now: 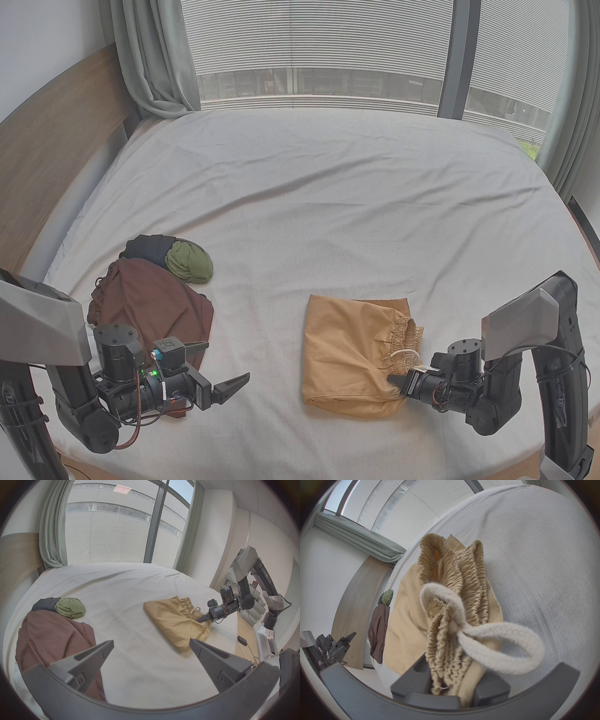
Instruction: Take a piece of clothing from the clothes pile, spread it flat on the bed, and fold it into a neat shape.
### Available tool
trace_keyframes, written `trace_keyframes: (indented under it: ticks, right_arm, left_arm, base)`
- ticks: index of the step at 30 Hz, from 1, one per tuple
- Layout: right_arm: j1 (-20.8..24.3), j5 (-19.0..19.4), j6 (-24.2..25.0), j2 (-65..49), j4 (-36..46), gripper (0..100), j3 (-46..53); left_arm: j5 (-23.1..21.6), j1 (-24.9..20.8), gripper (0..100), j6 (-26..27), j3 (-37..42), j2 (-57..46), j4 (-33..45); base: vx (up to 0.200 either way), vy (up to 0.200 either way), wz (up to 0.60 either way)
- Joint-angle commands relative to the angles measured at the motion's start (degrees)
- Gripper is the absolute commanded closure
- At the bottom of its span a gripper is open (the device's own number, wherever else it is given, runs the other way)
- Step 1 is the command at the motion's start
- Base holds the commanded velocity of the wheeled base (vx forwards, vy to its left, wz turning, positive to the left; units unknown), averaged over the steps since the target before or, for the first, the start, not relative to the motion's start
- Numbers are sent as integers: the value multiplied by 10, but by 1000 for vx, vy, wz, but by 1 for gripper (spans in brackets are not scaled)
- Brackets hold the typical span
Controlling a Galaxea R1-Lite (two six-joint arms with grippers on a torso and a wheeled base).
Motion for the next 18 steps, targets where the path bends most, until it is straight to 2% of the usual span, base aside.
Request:
trace_keyframes:
  ticks: [1,8,18]
  right_arm:
    - [1,0,0,4,0,100,-2]
    - [4,6,1,-8,-1,100,4]
    - [24,26,2,-99,-1,100,28]
  left_arm:
    - [0,7,0,1,4,-20,0]
    - [-3,21,0,-4,9,-13,1]
    - [-11,33,0,-2,17,-14,1]
  base:
    - [0,0,0]
    - [0,0,0]
    - [0,0,0]
